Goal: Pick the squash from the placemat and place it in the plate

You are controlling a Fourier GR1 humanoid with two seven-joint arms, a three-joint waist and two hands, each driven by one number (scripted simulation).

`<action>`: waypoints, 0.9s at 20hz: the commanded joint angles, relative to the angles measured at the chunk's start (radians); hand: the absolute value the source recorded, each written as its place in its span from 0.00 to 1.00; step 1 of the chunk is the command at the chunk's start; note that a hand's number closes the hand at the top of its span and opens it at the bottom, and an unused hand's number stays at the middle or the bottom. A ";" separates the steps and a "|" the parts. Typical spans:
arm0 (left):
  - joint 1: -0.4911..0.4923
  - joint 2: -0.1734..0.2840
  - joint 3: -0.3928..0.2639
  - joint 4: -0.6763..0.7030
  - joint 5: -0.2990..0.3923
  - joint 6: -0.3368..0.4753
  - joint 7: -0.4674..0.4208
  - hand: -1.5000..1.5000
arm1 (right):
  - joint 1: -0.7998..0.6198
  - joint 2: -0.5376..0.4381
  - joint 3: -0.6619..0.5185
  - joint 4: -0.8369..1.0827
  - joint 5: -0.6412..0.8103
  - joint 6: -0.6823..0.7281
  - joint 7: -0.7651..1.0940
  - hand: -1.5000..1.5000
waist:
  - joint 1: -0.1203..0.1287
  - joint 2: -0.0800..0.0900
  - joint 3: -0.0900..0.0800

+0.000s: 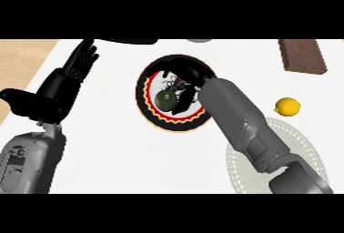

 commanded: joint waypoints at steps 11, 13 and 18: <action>0.016 -0.015 0.000 -0.009 -0.020 0.023 0.008 0.50 | -0.075 0.001 -0.163 0.036 -0.370 0.122 0.010 0.00 | -0.033 -0.001 0.001; 0.039 0.000 0.020 0.001 -0.022 0.019 -0.020 0.50 | -0.075 0.001 -0.195 0.063 -0.378 0.130 0.009 0.00 | -0.066 -0.005 0.000; 0.044 0.009 0.031 -0.012 -0.022 0.016 -0.024 0.50 | -0.093 -0.109 -0.251 0.109 -0.414 0.214 -0.014 0.00 | -0.066 0.001 0.001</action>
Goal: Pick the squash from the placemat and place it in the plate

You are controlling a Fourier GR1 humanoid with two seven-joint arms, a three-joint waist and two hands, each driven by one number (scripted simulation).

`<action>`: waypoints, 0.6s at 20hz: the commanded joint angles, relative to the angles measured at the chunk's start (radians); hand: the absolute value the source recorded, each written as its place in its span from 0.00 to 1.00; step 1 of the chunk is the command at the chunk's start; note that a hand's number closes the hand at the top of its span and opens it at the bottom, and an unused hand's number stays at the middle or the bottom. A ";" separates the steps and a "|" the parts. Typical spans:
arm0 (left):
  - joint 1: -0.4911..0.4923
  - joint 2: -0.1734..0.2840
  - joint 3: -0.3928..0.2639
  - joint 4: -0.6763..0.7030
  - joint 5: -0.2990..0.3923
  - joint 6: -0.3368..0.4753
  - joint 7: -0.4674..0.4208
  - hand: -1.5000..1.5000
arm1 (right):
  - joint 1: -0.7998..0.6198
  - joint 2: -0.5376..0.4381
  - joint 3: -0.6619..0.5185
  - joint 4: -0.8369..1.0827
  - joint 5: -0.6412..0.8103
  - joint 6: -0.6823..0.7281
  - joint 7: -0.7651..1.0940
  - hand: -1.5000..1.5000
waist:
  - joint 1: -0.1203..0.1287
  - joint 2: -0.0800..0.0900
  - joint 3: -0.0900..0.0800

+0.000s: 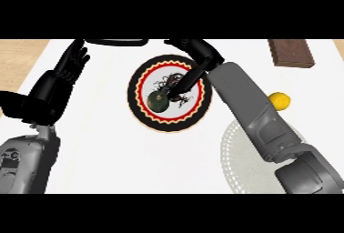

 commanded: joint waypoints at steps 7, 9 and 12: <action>0.029 -0.027 -0.024 -0.054 -0.013 0.015 0.007 0.50 | -0.021 -0.213 -0.066 0.062 -0.037 0.184 -0.070 0.00 | 0.016 0.014 0.002; 0.001 0.006 0.005 -0.024 0.012 -0.020 -0.008 0.50 | -0.016 -0.248 -0.049 0.067 -0.017 0.218 -0.091 0.00 | 0.020 0.023 0.002; 0.012 0.000 -0.002 -0.010 -0.002 -0.014 -0.018 0.50 | 0.031 -0.303 -0.040 0.064 -0.001 0.249 -0.159 0.00 | 0.015 0.026 0.003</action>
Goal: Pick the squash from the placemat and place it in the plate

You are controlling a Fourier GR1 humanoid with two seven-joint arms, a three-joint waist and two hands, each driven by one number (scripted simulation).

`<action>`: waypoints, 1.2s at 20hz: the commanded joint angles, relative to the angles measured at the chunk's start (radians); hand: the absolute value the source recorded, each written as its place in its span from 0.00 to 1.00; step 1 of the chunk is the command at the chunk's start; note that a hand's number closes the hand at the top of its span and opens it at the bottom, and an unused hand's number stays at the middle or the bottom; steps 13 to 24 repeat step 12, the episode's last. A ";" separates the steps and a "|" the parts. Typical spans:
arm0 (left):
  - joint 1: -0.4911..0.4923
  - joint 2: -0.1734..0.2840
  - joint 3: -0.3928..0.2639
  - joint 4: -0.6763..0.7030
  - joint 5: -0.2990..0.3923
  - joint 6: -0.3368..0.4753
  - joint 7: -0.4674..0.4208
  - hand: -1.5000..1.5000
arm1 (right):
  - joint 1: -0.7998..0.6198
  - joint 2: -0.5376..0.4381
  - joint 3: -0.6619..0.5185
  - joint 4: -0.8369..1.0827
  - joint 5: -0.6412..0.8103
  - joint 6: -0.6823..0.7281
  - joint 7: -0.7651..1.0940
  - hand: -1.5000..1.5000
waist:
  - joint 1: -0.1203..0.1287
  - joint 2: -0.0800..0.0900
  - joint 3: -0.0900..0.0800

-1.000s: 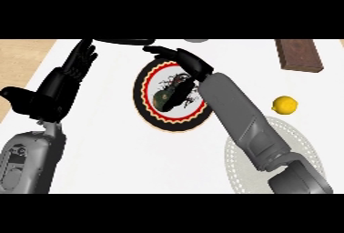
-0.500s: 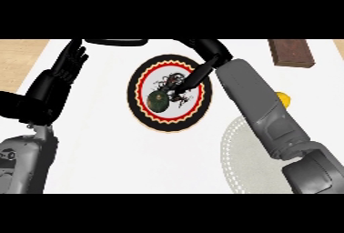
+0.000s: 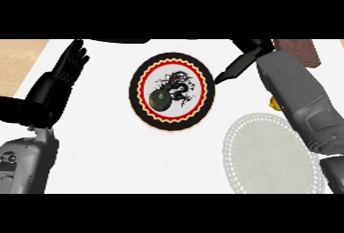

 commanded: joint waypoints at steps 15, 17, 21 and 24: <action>-0.037 -0.005 -0.012 -0.008 0.005 -0.013 0.012 0.50 | 0.065 -0.149 0.019 -0.017 0.040 0.054 -0.139 0.00 | 0.026 0.016 0.004; -0.037 -0.005 -0.012 -0.008 0.005 -0.013 0.012 0.50 | 0.065 -0.149 0.019 -0.017 0.040 0.054 -0.139 0.00 | 0.026 0.016 0.004; -0.037 -0.005 -0.012 -0.008 0.005 -0.013 0.012 0.50 | 0.065 -0.149 0.019 -0.017 0.040 0.054 -0.139 0.00 | 0.026 0.016 0.004; -0.037 -0.005 -0.012 -0.008 0.005 -0.013 0.012 0.50 | 0.065 -0.149 0.019 -0.017 0.040 0.054 -0.139 0.00 | 0.026 0.016 0.004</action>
